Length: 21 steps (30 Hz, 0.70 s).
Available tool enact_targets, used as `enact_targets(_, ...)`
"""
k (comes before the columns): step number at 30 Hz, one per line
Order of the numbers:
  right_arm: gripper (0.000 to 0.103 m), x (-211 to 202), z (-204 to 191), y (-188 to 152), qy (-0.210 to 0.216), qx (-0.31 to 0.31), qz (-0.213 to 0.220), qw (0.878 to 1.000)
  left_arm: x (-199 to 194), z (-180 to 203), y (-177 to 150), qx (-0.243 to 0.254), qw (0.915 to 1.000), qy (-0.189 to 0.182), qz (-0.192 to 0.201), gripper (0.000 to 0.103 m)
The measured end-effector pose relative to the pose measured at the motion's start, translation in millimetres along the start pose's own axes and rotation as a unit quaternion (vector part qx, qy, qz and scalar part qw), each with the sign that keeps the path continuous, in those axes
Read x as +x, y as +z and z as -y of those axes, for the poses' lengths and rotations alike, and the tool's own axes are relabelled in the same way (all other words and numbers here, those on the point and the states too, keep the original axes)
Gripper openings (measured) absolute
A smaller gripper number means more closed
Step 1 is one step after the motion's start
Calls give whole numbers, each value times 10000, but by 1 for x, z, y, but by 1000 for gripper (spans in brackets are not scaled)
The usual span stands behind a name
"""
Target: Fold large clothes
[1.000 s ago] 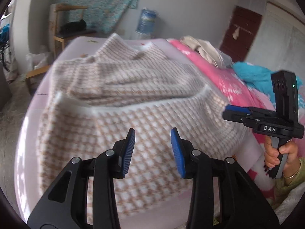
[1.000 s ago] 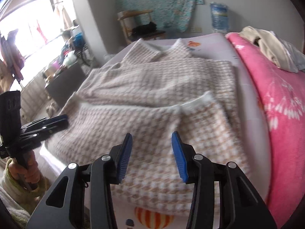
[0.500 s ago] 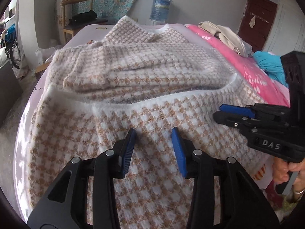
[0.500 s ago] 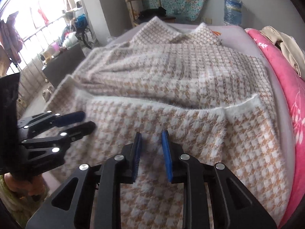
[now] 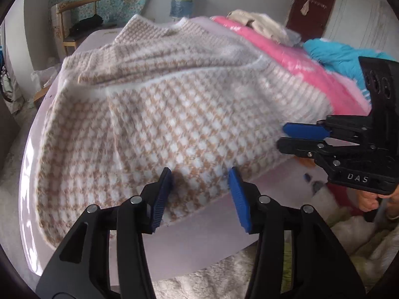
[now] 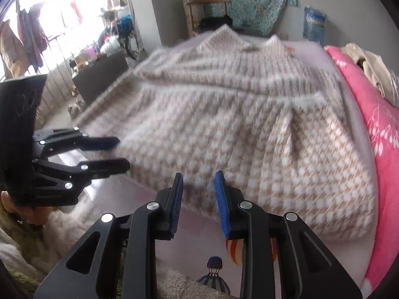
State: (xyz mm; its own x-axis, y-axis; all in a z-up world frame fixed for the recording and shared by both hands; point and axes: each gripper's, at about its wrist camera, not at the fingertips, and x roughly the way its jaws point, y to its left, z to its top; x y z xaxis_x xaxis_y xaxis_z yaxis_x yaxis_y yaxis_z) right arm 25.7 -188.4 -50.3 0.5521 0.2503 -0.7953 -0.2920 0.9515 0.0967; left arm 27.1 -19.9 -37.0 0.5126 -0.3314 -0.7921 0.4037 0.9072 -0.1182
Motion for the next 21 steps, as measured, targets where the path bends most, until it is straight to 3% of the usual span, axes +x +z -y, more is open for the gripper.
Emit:
enact_targets(3,28,-14,-3,5,-115,-1,80,9999,-4,0,2,-88,10000,25,30,48)
enact_targets(6,31,-42,-6,1,-236,-218,473,9984,-24,-5,1,-186,9995,-36,242,48)
enact_targets(8,35,-34,-1,-8,-328,-132,354,9987,-20,-12,-5,-305,9993,173,101,49)
enact_targets(10,36,-8,8,-20,-439,37,-45,9990,-5,-21,-16,-478,9985,251,-93,52)
enact_targets(14,36,-28,1,-15,-671,-205,132,9975,-24,-17,-13,-532,9980,319,151,52)
enact_targets(17,36,-37,19,-17,-748,120,274,9967,-37,-30,-16,-704,9954,512,393,52)
enact_targets(19,36,-20,39,-24,-532,582,50,9969,-22,-49,-22,-1017,9927,632,143,52)
enact_targets(21,36,-21,46,-23,-332,814,104,9961,-20,-64,-26,-1361,9897,409,152,50)
